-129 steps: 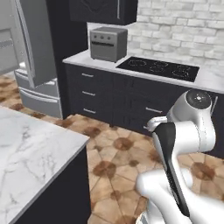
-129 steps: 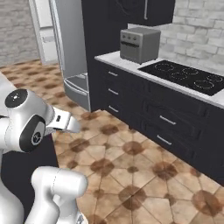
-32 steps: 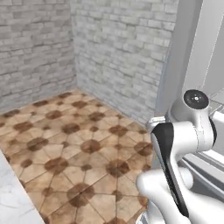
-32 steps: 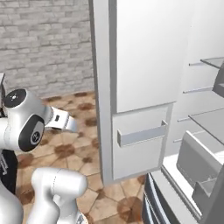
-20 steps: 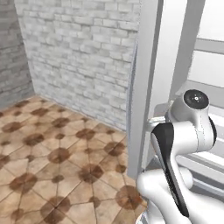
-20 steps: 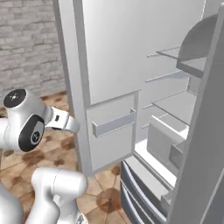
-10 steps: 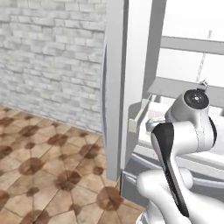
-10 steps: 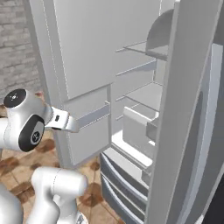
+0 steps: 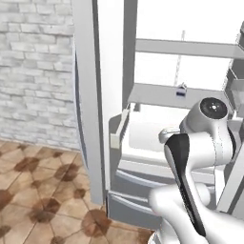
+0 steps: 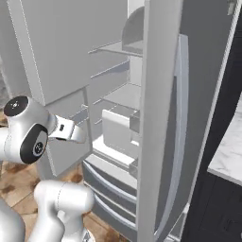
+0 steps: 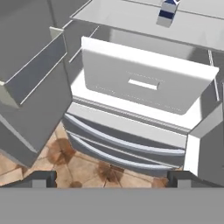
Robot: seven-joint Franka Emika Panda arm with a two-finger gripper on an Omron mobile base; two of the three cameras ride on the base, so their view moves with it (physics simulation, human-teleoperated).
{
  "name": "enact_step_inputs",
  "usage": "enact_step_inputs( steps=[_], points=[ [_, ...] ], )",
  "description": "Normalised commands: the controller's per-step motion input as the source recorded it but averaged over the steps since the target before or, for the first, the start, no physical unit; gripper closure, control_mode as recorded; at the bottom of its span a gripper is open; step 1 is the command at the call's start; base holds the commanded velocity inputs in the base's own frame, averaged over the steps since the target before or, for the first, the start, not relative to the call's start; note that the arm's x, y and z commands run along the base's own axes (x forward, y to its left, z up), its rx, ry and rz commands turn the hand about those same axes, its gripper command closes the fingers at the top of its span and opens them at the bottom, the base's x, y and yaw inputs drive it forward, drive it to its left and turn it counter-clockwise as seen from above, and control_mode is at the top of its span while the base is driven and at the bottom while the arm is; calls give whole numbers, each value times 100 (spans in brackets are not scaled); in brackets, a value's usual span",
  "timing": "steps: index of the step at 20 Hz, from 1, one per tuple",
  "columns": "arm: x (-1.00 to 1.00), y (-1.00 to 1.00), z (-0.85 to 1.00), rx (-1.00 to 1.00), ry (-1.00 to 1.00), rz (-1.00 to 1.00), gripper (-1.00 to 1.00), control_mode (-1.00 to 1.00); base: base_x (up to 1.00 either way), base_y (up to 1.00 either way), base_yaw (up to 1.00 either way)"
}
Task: Take a sugar cube from the saucer and place it inside the coffee. Then, grab milk from the fridge and place it next to the coffee on the counter to sweeten the coffee.
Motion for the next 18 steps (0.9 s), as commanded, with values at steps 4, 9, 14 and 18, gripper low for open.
enact_step_inputs(
  steps=[4, 9, 14, 18],
  points=[
    [0, 0, 0, 0, 0, 0, -100, 100, 30, 34, -47],
    [0, 0, 0, 0, 0, 0, -100, 100, 47, 29, -47],
    [0, 0, 0, 0, 0, 0, -100, 100, 51, 23, -43],
    [0, 0, 0, 0, 0, 0, -100, 100, 52, 24, -36]
  ],
)
